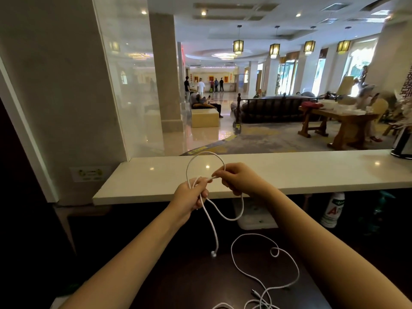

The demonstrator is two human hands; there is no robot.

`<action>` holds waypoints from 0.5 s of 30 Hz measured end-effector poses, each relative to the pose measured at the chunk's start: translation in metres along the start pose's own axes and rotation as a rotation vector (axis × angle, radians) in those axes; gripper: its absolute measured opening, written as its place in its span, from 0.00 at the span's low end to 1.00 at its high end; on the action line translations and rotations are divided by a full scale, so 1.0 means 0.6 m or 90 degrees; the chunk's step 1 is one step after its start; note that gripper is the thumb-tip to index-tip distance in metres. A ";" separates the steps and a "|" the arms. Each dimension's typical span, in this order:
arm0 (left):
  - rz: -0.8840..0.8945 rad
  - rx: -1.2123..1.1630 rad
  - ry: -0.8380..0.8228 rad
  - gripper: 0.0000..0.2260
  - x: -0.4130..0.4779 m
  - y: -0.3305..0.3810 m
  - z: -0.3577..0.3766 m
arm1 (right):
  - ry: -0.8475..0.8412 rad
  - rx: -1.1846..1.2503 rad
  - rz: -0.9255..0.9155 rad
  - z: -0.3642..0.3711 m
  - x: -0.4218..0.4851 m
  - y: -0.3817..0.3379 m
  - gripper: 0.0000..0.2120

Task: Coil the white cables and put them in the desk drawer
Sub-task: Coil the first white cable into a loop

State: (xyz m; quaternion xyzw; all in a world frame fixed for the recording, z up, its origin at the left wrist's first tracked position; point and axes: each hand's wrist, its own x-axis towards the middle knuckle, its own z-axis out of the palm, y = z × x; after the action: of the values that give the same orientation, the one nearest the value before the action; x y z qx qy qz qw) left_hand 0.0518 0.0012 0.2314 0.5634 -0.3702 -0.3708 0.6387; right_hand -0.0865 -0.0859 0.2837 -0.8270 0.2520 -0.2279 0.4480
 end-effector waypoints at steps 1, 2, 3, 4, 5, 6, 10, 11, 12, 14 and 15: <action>-0.007 0.006 0.026 0.09 0.001 0.001 -0.003 | -0.016 -0.008 0.001 -0.004 0.002 0.003 0.11; -0.020 -0.002 0.043 0.09 0.002 0.002 -0.008 | -0.042 -0.018 -0.001 -0.009 0.003 0.007 0.11; -0.038 -0.027 0.047 0.09 0.001 0.004 -0.014 | -0.069 -0.024 -0.003 -0.015 0.003 0.012 0.11; -0.062 -0.067 0.036 0.09 0.000 0.005 -0.021 | -0.091 -0.016 -0.002 -0.021 0.004 0.018 0.10; -0.092 -0.119 0.013 0.09 -0.001 0.006 -0.028 | -0.099 0.006 0.002 -0.028 0.004 0.023 0.09; -0.126 -0.179 -0.018 0.10 -0.003 0.007 -0.037 | -0.088 0.043 0.007 -0.035 0.006 0.029 0.09; -0.200 -0.321 -0.074 0.11 -0.011 0.002 -0.072 | 0.072 0.294 0.082 -0.066 0.018 0.058 0.10; -0.204 -0.324 -0.069 0.11 -0.012 -0.001 -0.076 | 0.100 0.366 0.108 -0.070 0.019 0.065 0.09; -0.206 -0.319 -0.062 0.11 -0.014 -0.003 -0.078 | 0.120 0.435 0.131 -0.071 0.020 0.071 0.08; -0.209 -0.299 -0.037 0.11 -0.014 -0.006 -0.078 | 0.145 0.531 0.156 -0.074 0.018 0.080 0.06; -0.209 -0.289 -0.020 0.11 -0.013 -0.009 -0.078 | 0.149 0.549 0.157 -0.076 0.016 0.082 0.07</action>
State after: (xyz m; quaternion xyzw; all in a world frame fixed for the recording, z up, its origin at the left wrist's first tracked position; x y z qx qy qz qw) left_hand 0.0897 0.0283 0.2216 0.4529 -0.1912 -0.5514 0.6740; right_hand -0.1169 -0.1438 0.2654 -0.4975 0.2795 -0.3485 0.7436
